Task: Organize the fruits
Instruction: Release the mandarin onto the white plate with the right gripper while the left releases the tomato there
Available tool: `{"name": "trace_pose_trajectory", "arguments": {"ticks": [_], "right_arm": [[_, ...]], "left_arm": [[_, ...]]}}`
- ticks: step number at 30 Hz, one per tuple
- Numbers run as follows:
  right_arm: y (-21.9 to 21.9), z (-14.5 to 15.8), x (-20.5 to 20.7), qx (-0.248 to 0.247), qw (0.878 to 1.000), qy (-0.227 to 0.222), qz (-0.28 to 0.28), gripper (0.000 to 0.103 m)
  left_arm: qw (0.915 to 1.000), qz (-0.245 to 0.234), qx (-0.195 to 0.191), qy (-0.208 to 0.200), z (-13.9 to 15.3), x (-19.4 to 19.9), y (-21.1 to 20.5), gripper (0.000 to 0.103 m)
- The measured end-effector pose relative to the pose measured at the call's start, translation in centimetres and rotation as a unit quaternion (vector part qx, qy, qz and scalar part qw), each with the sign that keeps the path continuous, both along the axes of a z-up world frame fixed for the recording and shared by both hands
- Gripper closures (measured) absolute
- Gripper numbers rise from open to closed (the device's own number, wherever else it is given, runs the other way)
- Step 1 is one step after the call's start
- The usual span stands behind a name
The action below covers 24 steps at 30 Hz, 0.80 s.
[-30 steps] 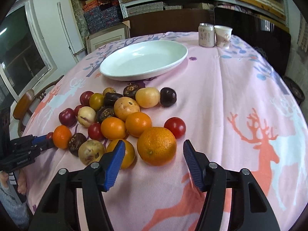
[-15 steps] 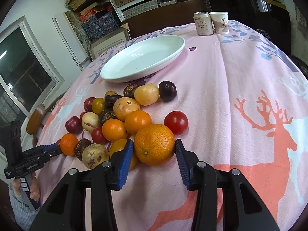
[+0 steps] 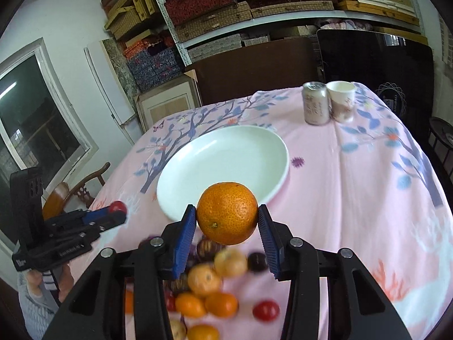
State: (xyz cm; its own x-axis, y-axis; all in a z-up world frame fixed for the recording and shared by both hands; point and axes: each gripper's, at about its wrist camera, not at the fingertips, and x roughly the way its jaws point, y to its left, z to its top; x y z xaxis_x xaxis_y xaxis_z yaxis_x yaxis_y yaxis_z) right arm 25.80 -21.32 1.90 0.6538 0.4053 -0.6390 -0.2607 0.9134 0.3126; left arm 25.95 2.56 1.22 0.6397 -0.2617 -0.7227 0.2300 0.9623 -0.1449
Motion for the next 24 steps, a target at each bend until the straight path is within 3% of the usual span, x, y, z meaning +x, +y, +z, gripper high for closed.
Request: {"name": "trace_pose_trajectory", "arguments": {"ticks": [4, 8, 9, 10, 11, 12, 15, 24], "right_arm": [[2.1, -2.4, 4.6, -0.017, 0.999, 0.027, 0.000, 0.058], [2.8, -4.3, 5.8, -0.027, 0.999, 0.032, 0.008, 0.056], [2.8, -4.6, 5.7, -0.030, 0.999, 0.028, 0.006, 0.056], [2.9, -4.7, 5.5, -0.036, 0.999, 0.024, 0.007, 0.054], [2.9, -4.6, 5.5, -0.045, 0.999, 0.016, 0.007, 0.051], [2.7, -4.4, 5.3, -0.047, 0.999, 0.008, 0.001, 0.048], [2.0, -3.9, 5.0, -0.036, 0.999, 0.001, -0.002, 0.047], [1.4, -3.3, 4.0, -0.030, 0.999, -0.011, -0.012, 0.047]], "left_arm": [[0.9992, 0.012, -0.011, 0.037, -2.3, 5.5, -0.9, 0.075], [0.9977, 0.023, -0.020, 0.061, -4.7, 8.1, -0.8, 0.074], [0.9977, 0.022, -0.020, 0.061, -5.1, 8.3, -0.9, 0.074], [0.9979, 0.016, -0.019, 0.060, -5.3, 8.5, -1.0, 0.066], [0.9981, 0.013, -0.018, 0.058, -5.5, 8.5, -1.1, 0.052], [0.9984, 0.013, -0.015, 0.054, -5.5, 8.4, -1.2, 0.047], [0.9991, 0.006, 0.003, 0.042, -5.4, 8.2, -1.6, 0.046], [0.9995, 0.019, -0.001, 0.024, -4.3, 6.3, -0.6, 0.046]]}}
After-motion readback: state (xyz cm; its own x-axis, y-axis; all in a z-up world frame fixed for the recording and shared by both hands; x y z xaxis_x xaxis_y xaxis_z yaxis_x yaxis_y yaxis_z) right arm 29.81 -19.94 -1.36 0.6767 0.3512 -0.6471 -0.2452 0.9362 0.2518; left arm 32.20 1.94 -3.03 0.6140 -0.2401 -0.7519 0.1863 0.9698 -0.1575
